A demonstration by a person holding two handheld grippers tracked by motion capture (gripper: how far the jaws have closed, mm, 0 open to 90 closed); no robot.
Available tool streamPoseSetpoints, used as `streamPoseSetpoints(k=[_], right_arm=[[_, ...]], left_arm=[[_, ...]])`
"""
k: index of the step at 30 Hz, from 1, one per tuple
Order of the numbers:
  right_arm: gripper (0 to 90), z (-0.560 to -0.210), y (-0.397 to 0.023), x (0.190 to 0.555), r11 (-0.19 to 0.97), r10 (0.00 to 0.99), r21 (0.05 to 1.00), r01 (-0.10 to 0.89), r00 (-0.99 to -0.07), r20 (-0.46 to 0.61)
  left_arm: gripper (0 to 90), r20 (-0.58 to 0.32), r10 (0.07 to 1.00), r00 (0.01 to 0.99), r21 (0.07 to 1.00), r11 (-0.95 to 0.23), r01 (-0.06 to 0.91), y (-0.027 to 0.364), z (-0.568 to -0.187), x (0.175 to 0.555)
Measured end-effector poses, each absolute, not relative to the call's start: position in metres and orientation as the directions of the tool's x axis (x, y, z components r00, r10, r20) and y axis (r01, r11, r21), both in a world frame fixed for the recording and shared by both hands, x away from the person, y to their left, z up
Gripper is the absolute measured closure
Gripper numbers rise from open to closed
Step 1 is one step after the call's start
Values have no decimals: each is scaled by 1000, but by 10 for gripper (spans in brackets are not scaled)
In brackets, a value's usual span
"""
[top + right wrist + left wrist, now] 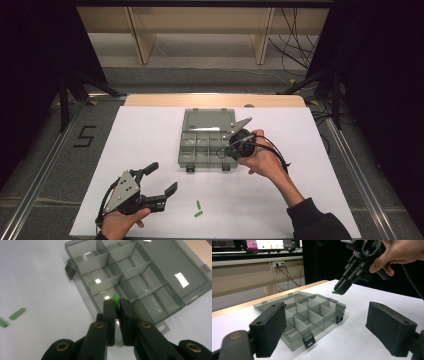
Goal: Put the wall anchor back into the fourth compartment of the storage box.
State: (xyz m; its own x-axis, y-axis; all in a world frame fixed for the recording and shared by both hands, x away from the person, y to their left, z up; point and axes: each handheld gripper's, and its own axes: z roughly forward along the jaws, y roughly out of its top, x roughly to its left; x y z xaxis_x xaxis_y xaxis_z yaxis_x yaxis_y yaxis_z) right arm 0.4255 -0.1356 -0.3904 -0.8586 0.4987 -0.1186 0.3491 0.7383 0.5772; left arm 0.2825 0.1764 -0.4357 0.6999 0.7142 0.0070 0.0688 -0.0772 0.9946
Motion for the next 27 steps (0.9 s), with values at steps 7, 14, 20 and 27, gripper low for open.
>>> streamPoseSetpoints(k=[7, 14, 20, 27], right_arm=[[840, -391, -140, 435, 725, 525, 582, 369, -843, -119], [840, -398, -144, 449, 721, 538, 587, 370, -831, -137], [840, -404, -144, 462, 717, 550, 584, 381, -823, -139], [840, -409, -146, 474, 707, 570, 583, 399, -810, -137]], left_arm=[[158, 6, 714, 700, 995, -77, 70, 176, -436, 283], [158, 4, 716, 699, 994, -78, 75, 177, -435, 282], [158, 3, 715, 699, 994, -75, 73, 177, -435, 282], [158, 3, 715, 700, 995, -73, 70, 177, -435, 282]])
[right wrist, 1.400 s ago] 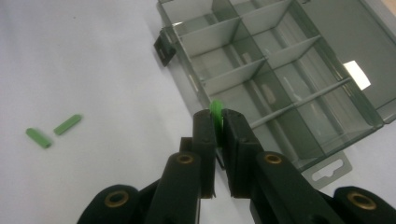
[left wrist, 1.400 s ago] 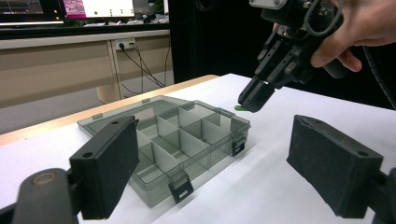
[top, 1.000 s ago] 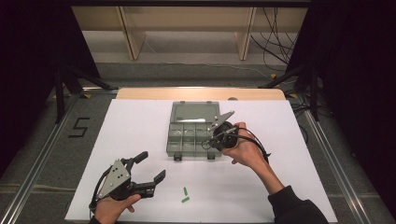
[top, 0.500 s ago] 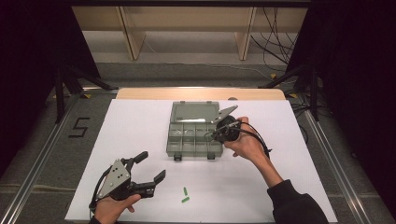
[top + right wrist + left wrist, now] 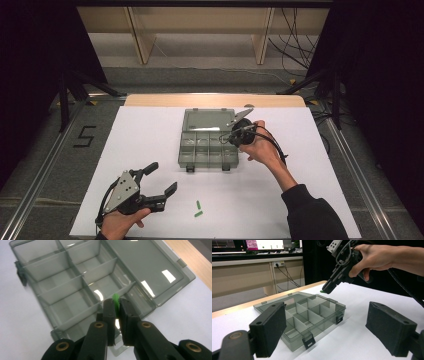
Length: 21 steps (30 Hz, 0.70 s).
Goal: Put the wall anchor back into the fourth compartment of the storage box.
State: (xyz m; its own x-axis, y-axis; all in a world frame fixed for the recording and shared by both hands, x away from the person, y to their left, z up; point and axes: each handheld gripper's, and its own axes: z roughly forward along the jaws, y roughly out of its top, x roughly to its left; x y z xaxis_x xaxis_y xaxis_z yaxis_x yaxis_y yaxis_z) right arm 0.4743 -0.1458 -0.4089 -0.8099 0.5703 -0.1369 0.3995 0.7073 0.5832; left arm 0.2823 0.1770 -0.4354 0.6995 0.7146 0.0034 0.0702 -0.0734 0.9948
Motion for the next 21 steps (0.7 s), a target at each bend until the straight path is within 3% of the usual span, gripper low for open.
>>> streamPoseSetpoints(k=[18, 21], right_arm=[[834, -427, -144, 491, 712, 587, 568, 413, -793, -159], [764, -429, -144, 493, 703, 598, 572, 422, -787, -155]], left_arm=[[158, 4, 714, 700, 995, -73, 69, 177, -435, 282], [158, 5, 714, 700, 995, -74, 68, 177, -435, 282]])
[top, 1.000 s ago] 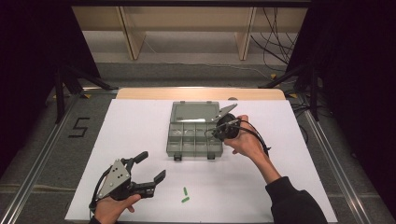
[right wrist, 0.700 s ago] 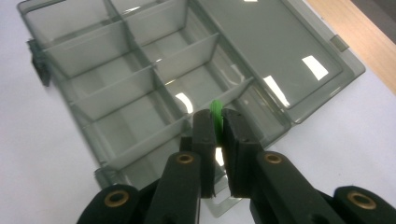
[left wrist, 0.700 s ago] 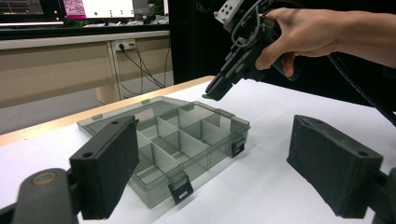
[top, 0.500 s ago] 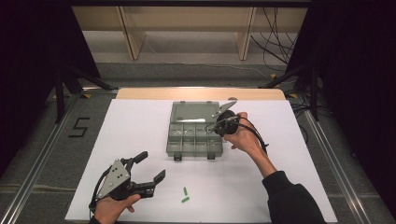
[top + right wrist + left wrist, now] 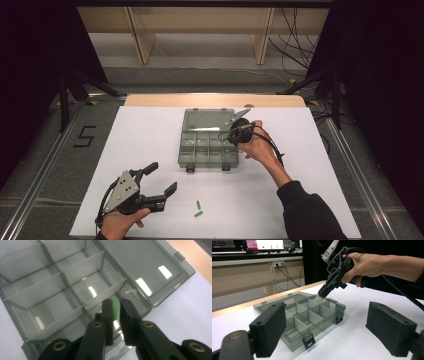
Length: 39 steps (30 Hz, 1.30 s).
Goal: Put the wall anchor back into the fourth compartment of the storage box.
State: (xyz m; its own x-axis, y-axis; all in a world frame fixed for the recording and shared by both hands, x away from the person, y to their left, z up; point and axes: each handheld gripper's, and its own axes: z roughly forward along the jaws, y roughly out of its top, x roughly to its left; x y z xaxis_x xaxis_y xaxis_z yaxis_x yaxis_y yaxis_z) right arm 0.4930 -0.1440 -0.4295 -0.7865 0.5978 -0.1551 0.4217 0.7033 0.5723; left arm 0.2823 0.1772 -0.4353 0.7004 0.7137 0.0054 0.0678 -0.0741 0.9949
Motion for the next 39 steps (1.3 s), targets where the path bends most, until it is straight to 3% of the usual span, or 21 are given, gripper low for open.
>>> streamPoseSetpoints(k=[2, 5, 15, 28, 39], right_arm=[[632, -431, -143, 493, 690, 617, 571, 445, -773, -144], [506, -432, -142, 492, 691, 618, 573, 441, -771, -151], [314, -413, -130, 469, 673, 603, 622, 400, -784, -148], [271, -390, -105, 416, 730, 438, 634, 254, -886, -149], [286, -403, -98, 370, 777, 312, 603, 178, -942, -123]], left_arm=[[158, 0, 714, 700, 995, -70, 71, 177, -435, 282], [158, 8, 713, 701, 995, -74, 64, 177, -435, 282], [158, -5, 715, 699, 995, -64, 73, 177, -435, 281], [158, 0, 717, 697, 996, -65, 67, 178, -434, 281], [158, 0, 718, 696, 996, -65, 67, 178, -434, 281]])
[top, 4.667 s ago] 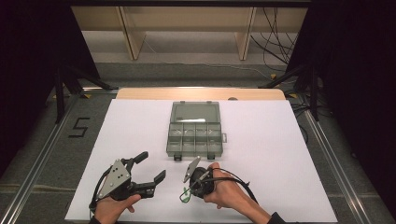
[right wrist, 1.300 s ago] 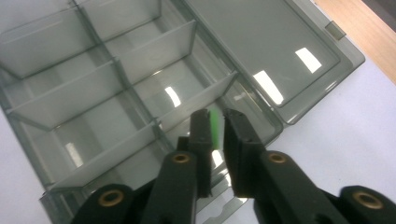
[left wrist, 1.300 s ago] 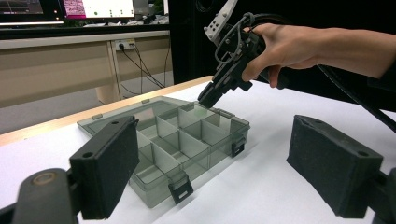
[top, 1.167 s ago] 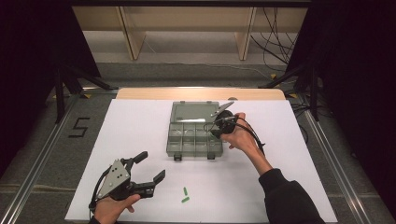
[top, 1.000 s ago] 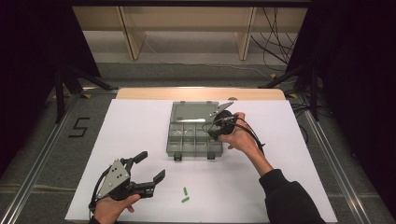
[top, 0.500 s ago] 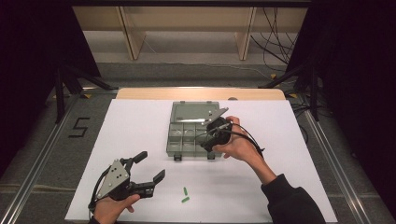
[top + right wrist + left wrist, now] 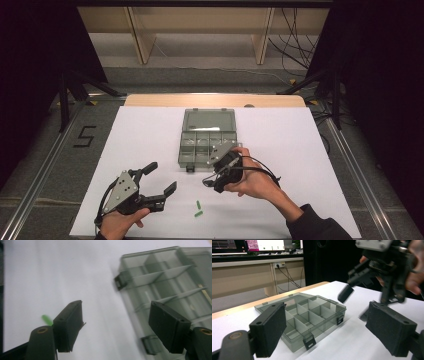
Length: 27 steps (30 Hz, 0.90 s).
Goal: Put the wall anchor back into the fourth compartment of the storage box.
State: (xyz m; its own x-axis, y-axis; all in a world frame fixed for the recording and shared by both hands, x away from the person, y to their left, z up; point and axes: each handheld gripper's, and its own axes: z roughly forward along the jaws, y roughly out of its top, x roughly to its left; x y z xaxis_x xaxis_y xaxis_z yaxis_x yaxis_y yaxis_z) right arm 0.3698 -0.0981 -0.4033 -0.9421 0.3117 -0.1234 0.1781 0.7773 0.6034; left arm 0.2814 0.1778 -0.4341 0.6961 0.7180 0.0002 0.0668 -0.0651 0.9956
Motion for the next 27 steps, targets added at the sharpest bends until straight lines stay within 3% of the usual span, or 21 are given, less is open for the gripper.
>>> streamPoseSetpoints(k=[10, 27], right_arm=[[321, -423, -85, 335, 815, 189, 569, 114, -979, -75], [388, -450, -62, 318, 860, 62, 509, 41, -998, -24]], left_arm=[[158, 1, 718, 696, 996, -65, 66, 178, -434, 281], [158, 2, 718, 696, 996, -67, 66, 178, -434, 281]])
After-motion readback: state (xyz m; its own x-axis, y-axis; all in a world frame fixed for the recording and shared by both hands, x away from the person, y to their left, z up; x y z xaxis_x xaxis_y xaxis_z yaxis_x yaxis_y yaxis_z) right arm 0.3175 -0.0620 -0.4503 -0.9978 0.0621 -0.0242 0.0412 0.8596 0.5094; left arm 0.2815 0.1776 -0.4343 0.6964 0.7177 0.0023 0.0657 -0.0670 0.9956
